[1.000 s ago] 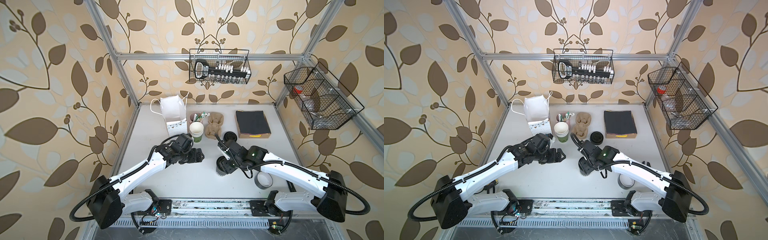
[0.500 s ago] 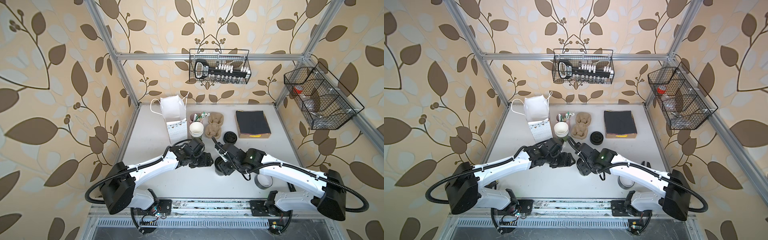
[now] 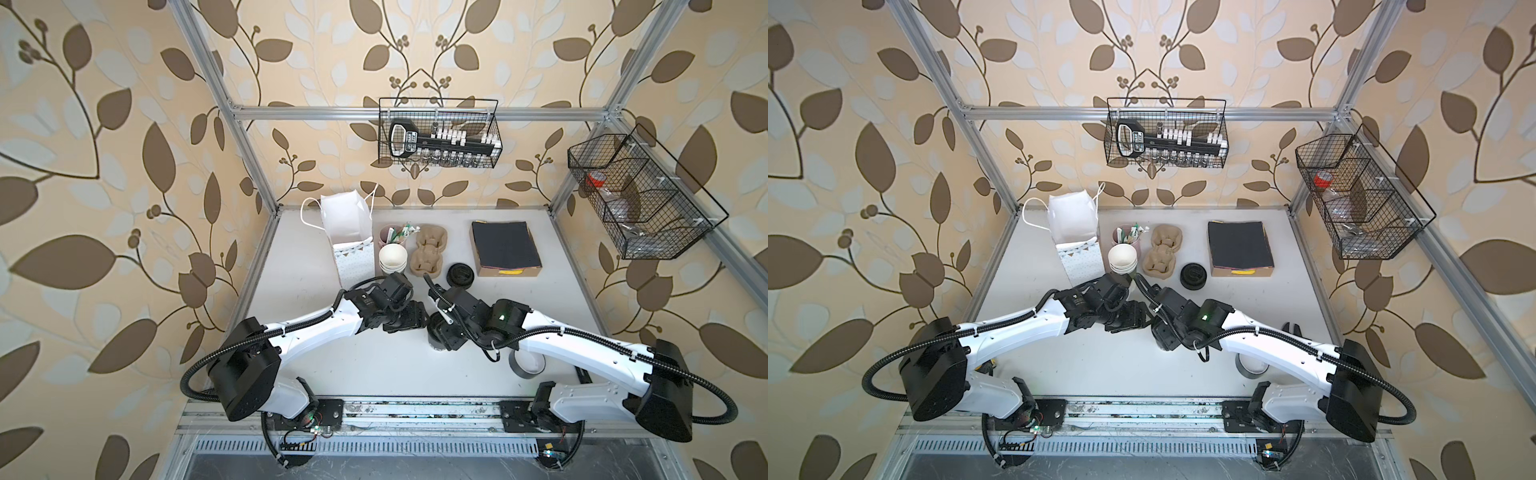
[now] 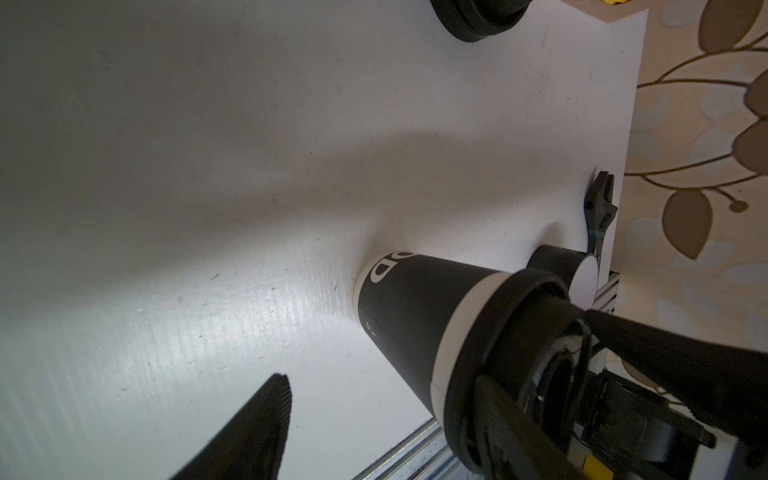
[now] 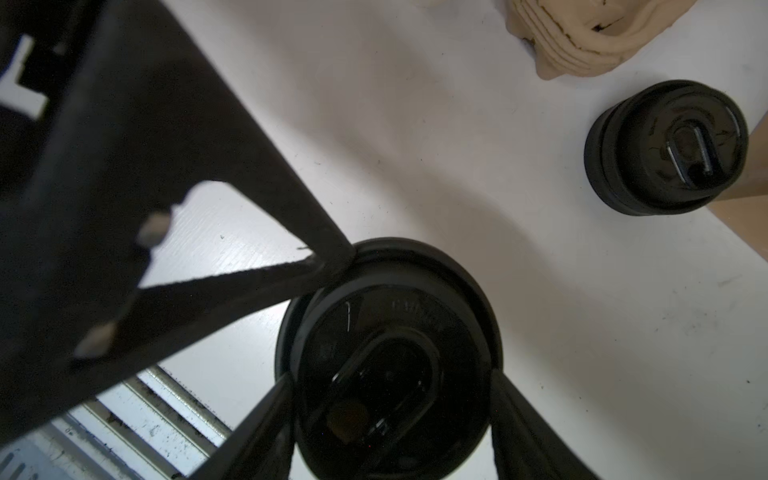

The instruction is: Pack the takeout coffee

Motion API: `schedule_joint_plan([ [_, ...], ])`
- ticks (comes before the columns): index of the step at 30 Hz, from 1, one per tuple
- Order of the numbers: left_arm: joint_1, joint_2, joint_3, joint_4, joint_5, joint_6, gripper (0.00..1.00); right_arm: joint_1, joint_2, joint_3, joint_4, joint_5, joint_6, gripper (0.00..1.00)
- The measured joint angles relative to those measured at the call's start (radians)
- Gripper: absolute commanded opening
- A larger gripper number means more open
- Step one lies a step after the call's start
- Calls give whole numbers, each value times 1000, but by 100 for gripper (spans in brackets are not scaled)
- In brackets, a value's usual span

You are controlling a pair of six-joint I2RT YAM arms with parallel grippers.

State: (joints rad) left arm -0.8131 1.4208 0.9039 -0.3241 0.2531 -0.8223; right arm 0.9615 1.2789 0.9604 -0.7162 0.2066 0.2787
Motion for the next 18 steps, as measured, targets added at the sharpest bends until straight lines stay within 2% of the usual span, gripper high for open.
schedule_joint_plan([
  [4,-6,0,0,11,0,-2,59,3,-3,-5,5,3,0,68],
  [13,-26,18,2,26,-18,-2,55,9,-27,-47,53,14,13,68],
  [18,-28,14,-1,28,-25,-2,58,10,-33,-56,65,15,23,68],
])
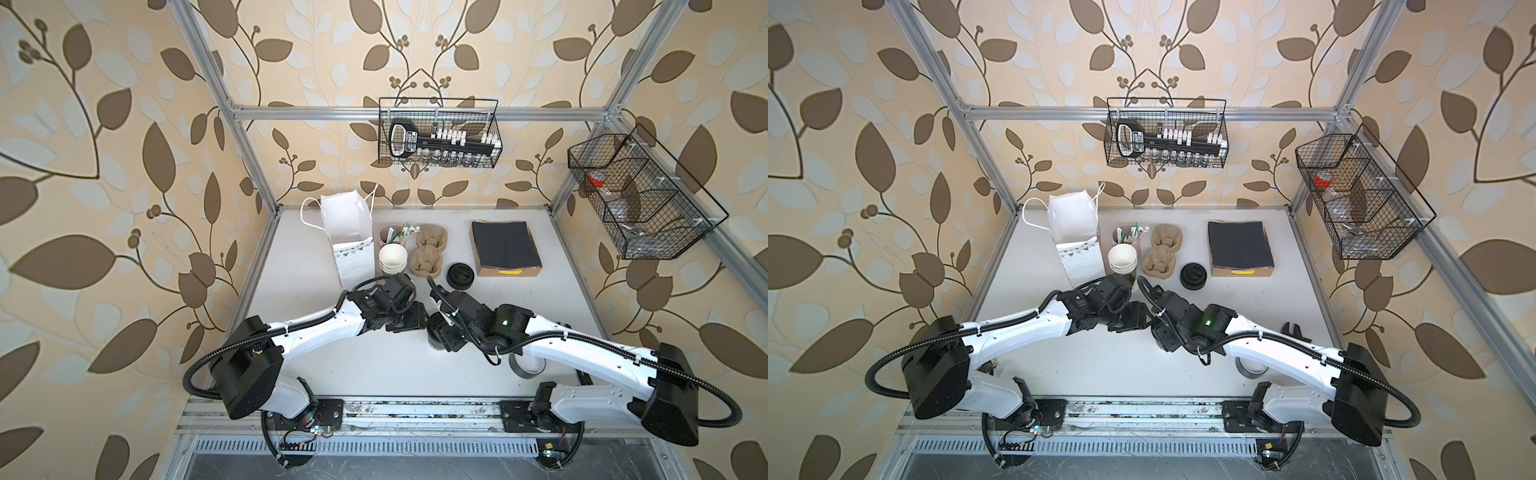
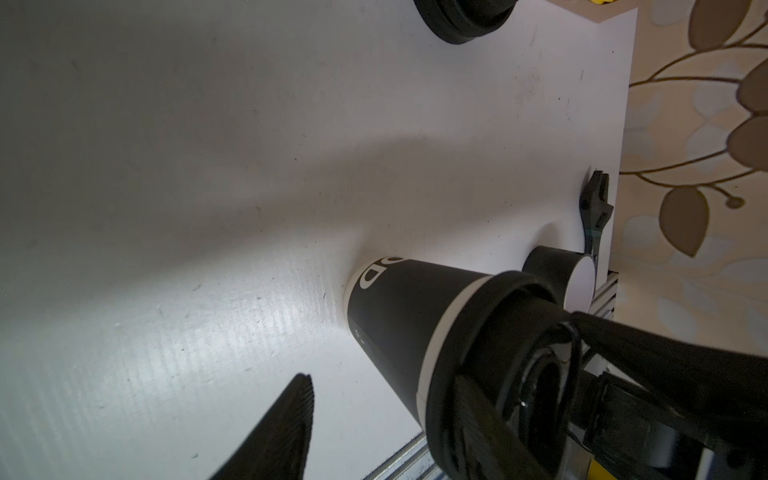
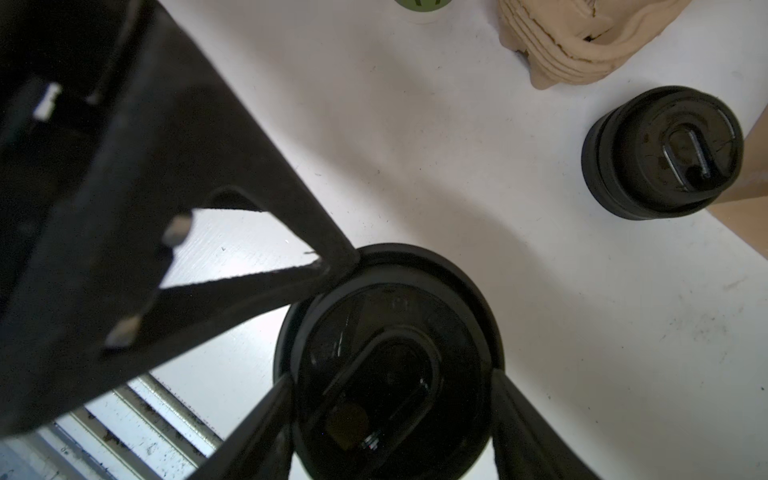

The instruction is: Pack the takeout coffee

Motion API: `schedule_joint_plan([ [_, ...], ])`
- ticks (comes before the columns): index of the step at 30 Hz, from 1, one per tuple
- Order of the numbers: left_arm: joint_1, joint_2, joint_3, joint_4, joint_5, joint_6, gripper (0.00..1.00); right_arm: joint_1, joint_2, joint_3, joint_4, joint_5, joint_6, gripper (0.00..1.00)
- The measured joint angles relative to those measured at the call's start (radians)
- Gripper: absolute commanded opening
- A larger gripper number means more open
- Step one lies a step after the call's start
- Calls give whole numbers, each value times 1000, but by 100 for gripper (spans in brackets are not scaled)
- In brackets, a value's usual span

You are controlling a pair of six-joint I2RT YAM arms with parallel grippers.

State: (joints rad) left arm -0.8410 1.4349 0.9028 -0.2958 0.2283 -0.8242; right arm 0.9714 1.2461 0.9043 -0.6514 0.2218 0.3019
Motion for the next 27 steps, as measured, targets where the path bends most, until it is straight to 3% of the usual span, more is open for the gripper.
schedule_joint_plan([
  [11,-11,-82,84,-175,-73,36,75,3,2,-1,8,-1,6,68],
  [18,-11,-254,65,-135,-48,20,76,-9,2,-1,14,-8,20,68],
  [27,-11,-278,-79,-119,-26,-14,76,-3,14,-12,51,13,64,66],
])
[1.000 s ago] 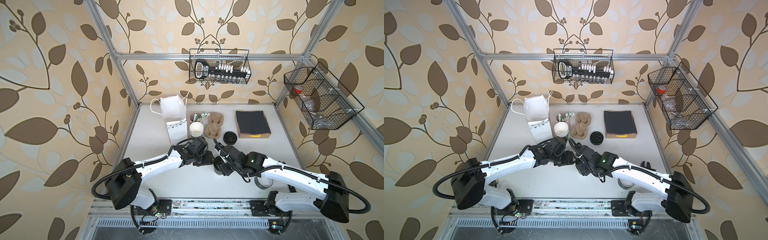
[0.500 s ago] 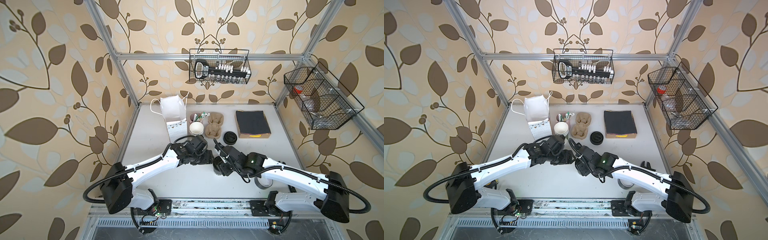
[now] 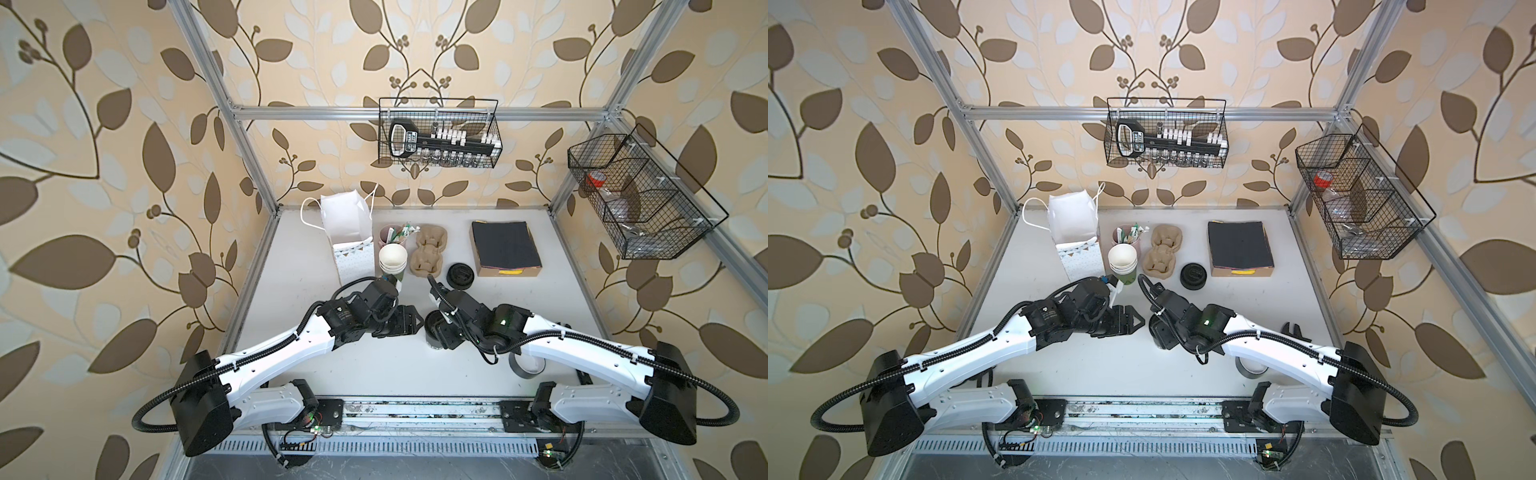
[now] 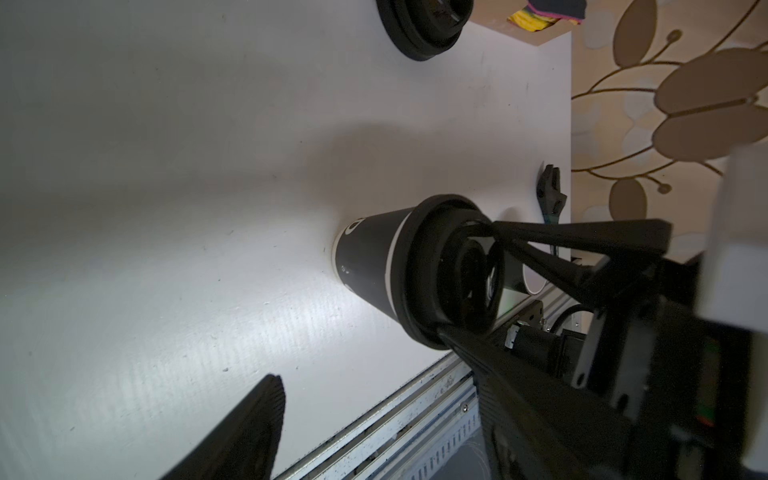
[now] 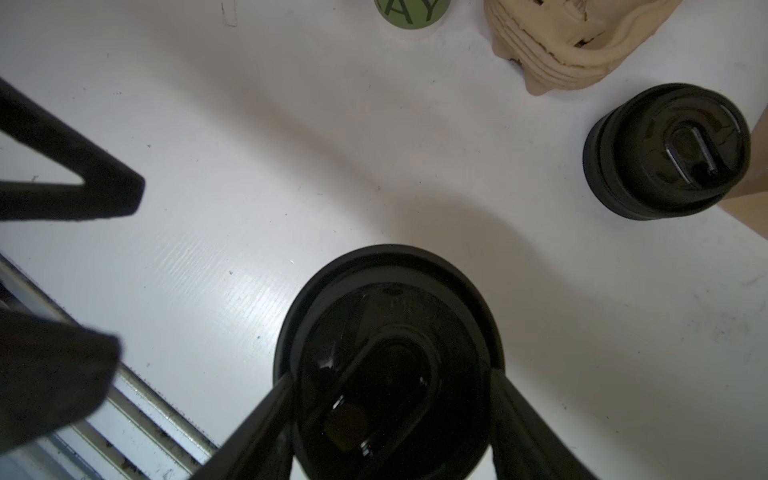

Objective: Pack the takeout coffee
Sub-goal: 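Draw back the left gripper while the right gripper carries the cup toward the box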

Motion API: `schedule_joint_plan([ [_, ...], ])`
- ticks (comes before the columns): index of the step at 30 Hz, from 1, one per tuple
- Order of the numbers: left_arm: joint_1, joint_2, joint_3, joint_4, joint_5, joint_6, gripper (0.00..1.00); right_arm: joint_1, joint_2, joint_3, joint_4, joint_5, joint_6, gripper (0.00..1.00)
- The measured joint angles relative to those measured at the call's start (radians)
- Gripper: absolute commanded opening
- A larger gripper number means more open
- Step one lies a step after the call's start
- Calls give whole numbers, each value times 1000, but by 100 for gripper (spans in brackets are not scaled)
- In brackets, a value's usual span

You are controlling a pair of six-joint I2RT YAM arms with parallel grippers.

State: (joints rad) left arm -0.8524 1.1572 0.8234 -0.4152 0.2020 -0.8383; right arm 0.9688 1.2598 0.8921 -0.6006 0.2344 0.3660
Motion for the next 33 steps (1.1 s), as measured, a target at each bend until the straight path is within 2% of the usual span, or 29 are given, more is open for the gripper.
schedule_joint_plan([
  [5,0,-54,-33,-20,-10,-2,77,16,0,-7,9,24,29,66],
  [10,0,-131,-13,-90,-77,21,80,15,-1,-3,4,30,43,66],
  [20,1,-215,272,-339,-370,216,94,-115,-39,32,-140,19,56,66],
  [24,1,-256,314,-397,-496,310,99,-229,-101,46,-205,23,55,66],
  [31,3,-294,272,-420,-642,430,99,-578,-188,66,-227,12,32,66],
  [33,3,-292,245,-419,-662,452,99,-649,-192,66,-227,12,32,66],
])
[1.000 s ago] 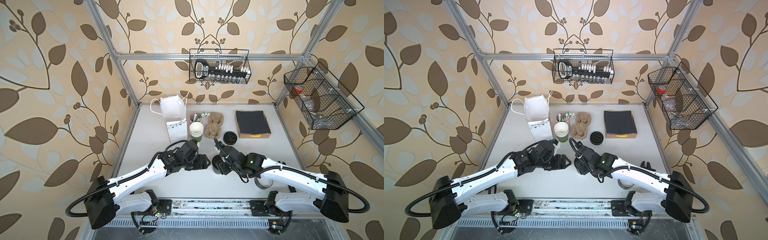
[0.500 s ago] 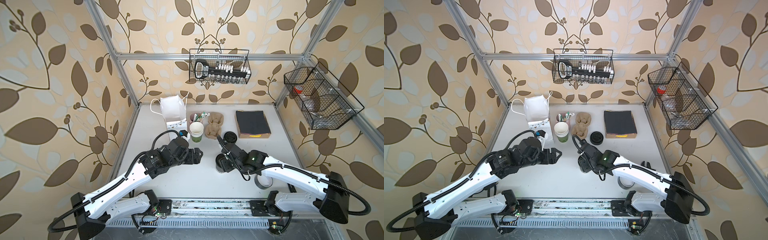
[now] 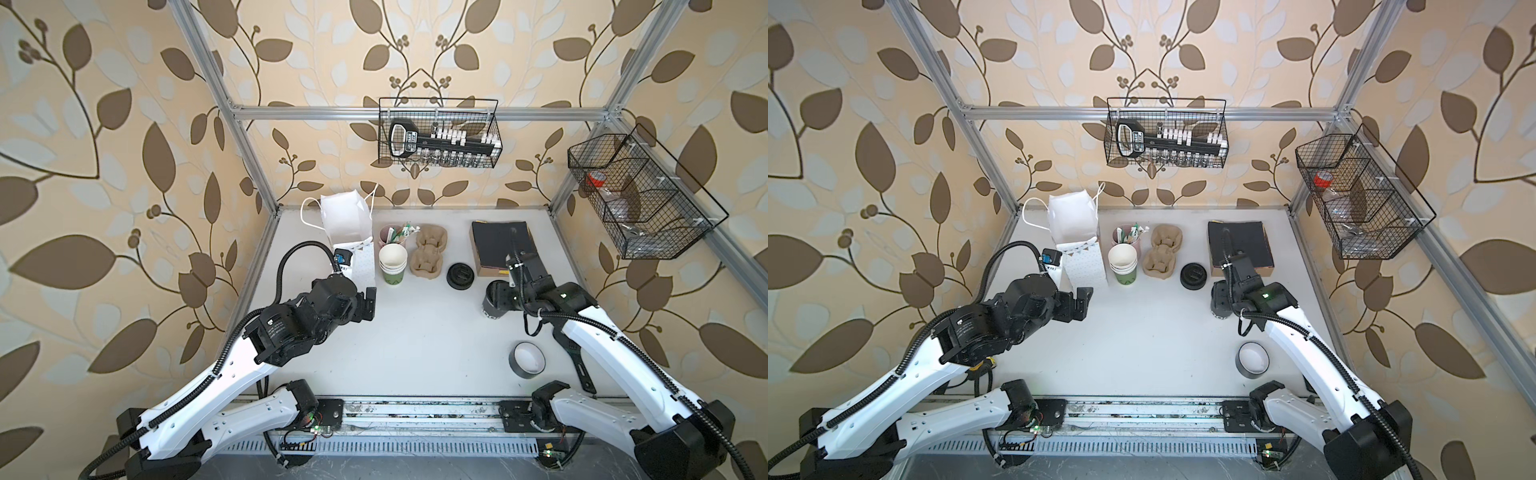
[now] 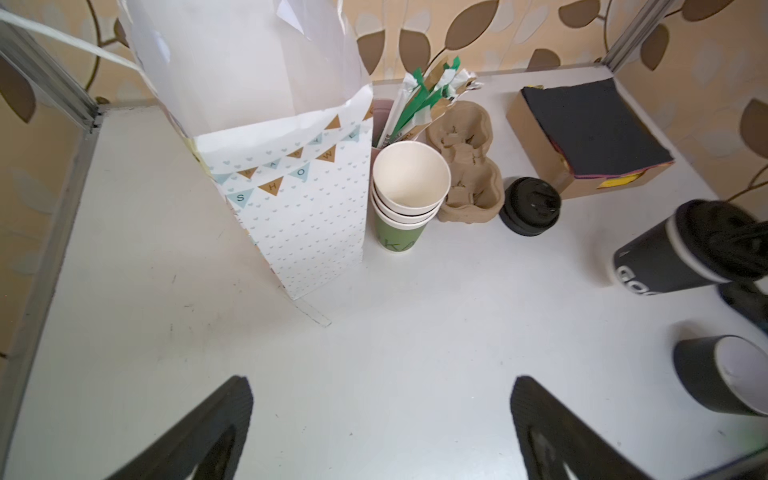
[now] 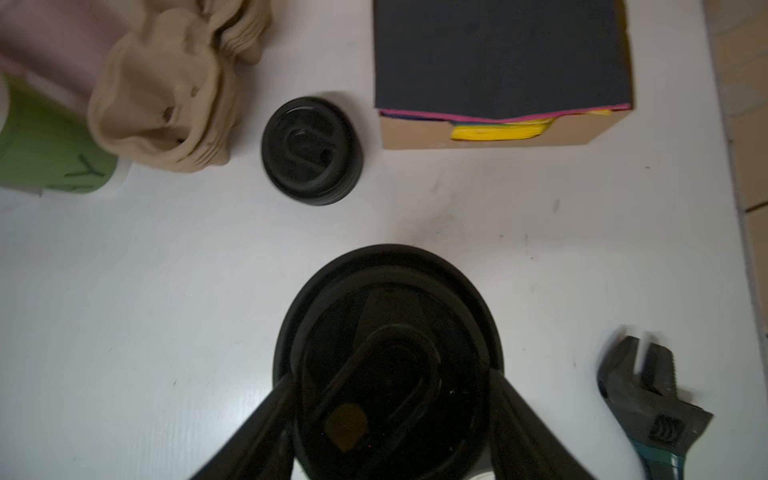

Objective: Pack the takeout coffee
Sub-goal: 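Draw back the left gripper while the right gripper carries the cup toward the box, then lower the lidded cup onto the table beside the napkin box and open the right gripper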

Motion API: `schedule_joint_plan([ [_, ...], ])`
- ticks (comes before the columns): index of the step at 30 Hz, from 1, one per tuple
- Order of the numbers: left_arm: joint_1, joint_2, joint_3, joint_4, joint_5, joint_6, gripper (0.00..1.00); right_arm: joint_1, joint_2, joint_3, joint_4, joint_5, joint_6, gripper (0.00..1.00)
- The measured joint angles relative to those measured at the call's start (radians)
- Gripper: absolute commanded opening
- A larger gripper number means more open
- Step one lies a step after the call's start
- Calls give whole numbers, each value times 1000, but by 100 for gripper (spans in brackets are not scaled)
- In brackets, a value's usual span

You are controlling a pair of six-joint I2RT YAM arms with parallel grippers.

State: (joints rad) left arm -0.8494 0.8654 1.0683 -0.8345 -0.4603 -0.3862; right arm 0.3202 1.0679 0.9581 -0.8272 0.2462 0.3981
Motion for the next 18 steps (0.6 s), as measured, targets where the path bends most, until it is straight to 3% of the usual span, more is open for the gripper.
schedule_joint_plan([
  [8,13,16,-44,1,-15,39,99,-154,60,0,39,3,5,66],
  [18,13,-11,-66,7,-17,47,99,-216,147,0,99,6,5,69],
])
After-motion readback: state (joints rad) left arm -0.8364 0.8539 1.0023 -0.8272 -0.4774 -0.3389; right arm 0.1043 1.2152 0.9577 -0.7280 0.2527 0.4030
